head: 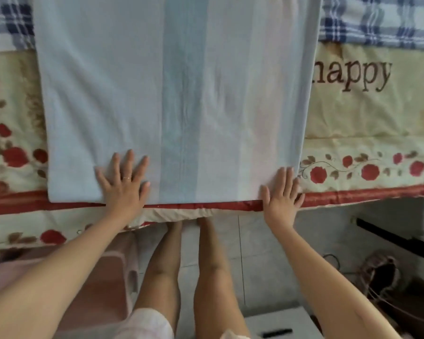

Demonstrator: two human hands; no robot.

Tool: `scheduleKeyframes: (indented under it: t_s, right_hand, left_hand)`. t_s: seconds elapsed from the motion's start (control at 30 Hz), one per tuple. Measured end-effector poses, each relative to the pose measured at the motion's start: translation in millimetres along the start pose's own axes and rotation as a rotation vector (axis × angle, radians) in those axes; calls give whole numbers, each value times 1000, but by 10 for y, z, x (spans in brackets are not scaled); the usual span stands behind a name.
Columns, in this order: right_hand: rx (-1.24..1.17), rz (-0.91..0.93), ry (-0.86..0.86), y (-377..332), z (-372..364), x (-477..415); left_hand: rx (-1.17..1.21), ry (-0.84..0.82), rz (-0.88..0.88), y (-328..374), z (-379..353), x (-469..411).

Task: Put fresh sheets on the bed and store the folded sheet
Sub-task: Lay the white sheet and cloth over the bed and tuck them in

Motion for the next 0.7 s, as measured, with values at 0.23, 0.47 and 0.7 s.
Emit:
scheduleKeyframes:
  t_s: [0.23, 0.47, 0.7]
  right_hand:
    - [-291, -309, 201, -131, 434, 24]
    - [-261, -208, 44, -167, 526, 34]
    - [-243, -210, -26, -224, 409, 119]
  left_hand:
    - [549, 188, 916, -212, 451, 5]
    - [494, 320, 1110, -494, 618, 167]
    - [480, 309, 1007, -803, 612, 360]
Point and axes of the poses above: each hand's wrist, its own x-axis away from the middle knuckle, its own z-axis out of the back of the hand, y = z × x, the point moved 3 cm from there along -x, towards the middle knuckle, and after that the axes turned 11 degrees about -z, right-handed, at the moved point
